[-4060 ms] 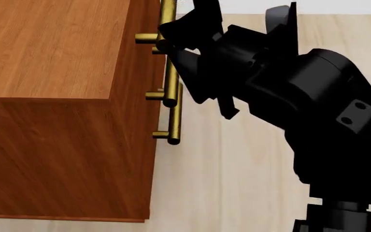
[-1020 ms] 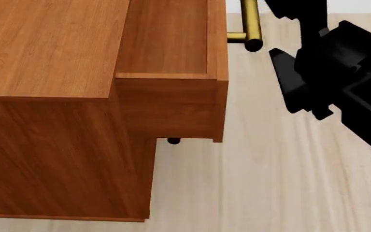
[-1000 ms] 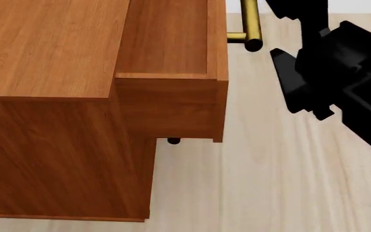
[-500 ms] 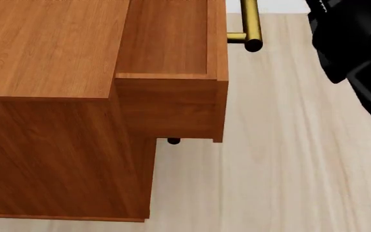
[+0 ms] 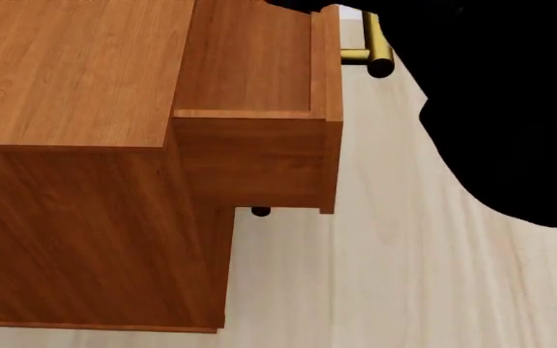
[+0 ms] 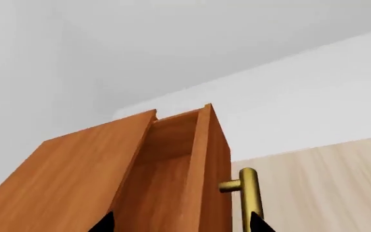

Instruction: Close the bottom drawer of the cabinet and open the top drawer.

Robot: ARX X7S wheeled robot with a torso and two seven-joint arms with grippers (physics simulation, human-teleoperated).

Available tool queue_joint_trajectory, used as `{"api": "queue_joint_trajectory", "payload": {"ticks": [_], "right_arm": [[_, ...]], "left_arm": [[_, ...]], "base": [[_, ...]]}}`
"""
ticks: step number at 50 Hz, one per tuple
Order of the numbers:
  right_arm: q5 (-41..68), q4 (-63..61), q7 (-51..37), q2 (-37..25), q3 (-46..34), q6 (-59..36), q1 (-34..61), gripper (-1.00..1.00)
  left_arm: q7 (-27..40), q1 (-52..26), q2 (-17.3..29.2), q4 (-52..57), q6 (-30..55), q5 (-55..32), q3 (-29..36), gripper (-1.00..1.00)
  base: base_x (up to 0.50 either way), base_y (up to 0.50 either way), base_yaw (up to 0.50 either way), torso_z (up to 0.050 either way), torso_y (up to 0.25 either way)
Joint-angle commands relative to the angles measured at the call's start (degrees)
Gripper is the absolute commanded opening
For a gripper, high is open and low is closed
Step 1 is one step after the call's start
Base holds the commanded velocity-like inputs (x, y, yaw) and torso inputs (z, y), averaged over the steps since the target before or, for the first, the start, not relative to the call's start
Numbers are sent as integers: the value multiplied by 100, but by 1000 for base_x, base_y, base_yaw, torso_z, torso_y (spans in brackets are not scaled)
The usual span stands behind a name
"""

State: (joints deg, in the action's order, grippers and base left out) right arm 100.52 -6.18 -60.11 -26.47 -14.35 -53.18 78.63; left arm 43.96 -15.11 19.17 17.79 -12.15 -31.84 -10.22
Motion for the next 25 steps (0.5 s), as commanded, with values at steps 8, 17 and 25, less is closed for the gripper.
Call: {"api": "queue_joint_trajectory", "payload": {"ticks": [8,17,25], "right_arm": [[35,555,104,192,-584,-475,511,100],[-40,1001,48,154,-898,-694,450,100],[-9,1223,-160,64,-1045,-804,360,100]], "left_arm": [[9,1,6,-1,-14,-31,2,100],[12,6,2,-10,-38,-24,3,100],[6,-7,11,-36,-36,-34,15,100]], "base": [[0,0,0,0,0],[0,0,0,0,0],[0,0,0,0,0]]}}
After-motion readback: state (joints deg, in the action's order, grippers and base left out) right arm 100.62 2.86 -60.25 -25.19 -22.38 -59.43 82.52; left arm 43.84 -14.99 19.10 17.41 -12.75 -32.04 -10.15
